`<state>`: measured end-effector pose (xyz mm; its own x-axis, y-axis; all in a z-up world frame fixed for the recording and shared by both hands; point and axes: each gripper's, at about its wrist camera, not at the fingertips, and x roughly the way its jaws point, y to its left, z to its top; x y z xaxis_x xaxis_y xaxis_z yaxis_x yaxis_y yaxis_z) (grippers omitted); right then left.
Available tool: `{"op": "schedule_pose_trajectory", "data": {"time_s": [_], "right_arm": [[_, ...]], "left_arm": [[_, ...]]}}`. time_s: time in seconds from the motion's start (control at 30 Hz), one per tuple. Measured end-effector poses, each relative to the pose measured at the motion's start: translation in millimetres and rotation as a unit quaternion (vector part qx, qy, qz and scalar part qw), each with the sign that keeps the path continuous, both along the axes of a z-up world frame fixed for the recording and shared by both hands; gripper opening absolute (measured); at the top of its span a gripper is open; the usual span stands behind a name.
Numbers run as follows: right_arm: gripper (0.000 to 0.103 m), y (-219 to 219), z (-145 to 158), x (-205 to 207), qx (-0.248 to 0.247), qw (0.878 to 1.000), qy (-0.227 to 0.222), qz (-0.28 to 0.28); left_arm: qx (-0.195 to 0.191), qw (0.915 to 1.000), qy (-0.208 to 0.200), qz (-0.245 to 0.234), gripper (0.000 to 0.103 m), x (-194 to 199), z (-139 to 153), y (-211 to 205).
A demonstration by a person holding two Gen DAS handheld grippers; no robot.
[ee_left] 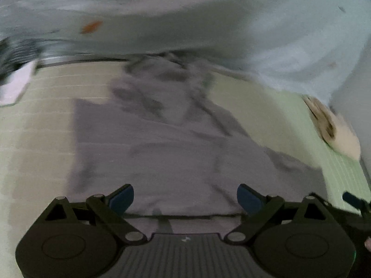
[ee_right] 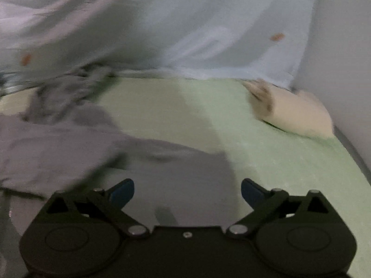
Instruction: Fold clothes
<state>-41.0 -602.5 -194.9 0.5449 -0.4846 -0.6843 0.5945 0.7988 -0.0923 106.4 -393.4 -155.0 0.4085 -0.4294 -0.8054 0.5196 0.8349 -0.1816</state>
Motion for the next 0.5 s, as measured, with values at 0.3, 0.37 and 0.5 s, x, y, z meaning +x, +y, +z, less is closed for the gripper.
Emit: {"op": "schedule_pose_trajectory", "data": {"time_s": [0.3, 0.37, 0.5], "right_arm": [[0.1, -58, -31, -23, 0.04, 0.996, 0.029, -0.069], [0.1, -64, -34, -24, 0.044, 0.996, 0.029, -0.074], [0.1, -70, -34, -27, 0.045, 0.995, 0.024, -0.083]], "left_arm": [[0.025, 0.9952, 0.015, -0.094, 0.096, -11, -24, -97], [0.037, 0.993, 0.014, -0.112, 0.095, -13, -30, -112], [0.069, 0.9893, -0.002, -0.129, 0.073, -15, -40, -123]]}}
